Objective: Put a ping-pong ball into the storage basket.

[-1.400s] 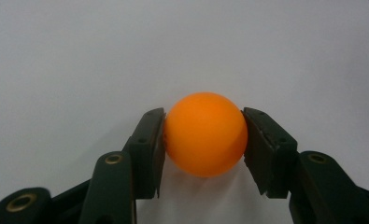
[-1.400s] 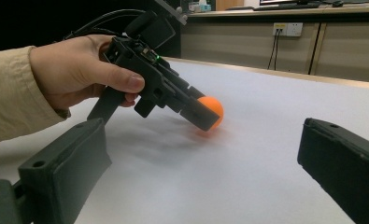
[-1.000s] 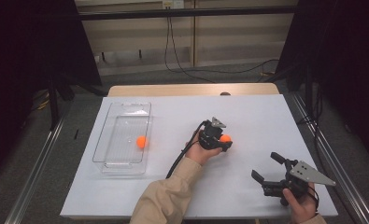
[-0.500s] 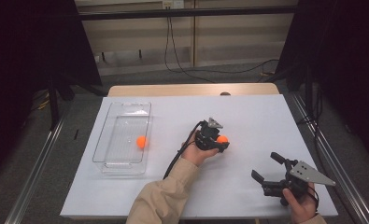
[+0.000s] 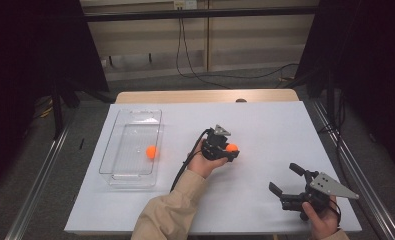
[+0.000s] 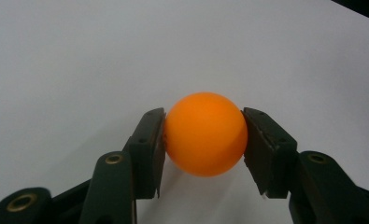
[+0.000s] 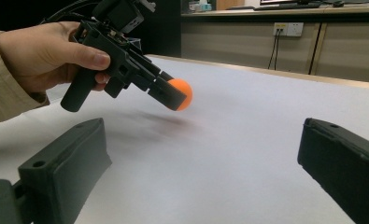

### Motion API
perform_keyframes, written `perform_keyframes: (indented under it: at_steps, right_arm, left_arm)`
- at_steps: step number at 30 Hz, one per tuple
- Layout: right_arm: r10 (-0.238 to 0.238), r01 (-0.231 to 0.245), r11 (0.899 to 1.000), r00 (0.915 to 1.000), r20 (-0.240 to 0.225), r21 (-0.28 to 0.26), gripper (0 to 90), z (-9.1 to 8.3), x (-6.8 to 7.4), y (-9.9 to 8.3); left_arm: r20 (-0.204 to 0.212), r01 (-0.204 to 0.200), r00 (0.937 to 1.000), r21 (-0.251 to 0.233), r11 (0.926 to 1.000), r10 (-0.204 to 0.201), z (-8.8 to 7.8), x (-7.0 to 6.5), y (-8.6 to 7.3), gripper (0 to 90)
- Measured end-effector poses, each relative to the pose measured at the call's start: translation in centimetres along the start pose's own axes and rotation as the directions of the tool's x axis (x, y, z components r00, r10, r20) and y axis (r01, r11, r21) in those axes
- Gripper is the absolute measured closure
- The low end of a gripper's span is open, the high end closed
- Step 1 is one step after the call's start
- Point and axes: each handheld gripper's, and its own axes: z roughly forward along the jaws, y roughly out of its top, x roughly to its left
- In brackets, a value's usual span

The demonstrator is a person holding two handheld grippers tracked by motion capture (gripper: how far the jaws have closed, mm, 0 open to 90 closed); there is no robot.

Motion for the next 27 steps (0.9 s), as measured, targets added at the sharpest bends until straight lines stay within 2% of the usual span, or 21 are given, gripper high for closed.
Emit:
perform_keyframes:
  at_steps: [5,16,27]
  right_arm:
    - [0.006,-0.006,1.0,1.0,0.002,-0.002,1.1,0.0,0.0,0.0]
    - [-0.001,0.001,1.0,1.0,-0.001,0.003,1.1,0.0,0.0,0.0]
    - [0.002,-0.002,1.0,1.0,0.0,0.003,1.1,0.0,0.0,0.0]
  left_arm:
    - [-0.006,-0.007,1.0,0.008,0.9999,0.007,-0.3,0.2,-0.3,50.9]
    - [-0.01,0.008,0.9999,-0.005,1.0,-0.008,-1.1,0.6,-0.7,50.9]
    - [-0.002,0.019,0.9998,0.002,0.9998,-0.019,-1.7,0.8,-1.0,50.9]
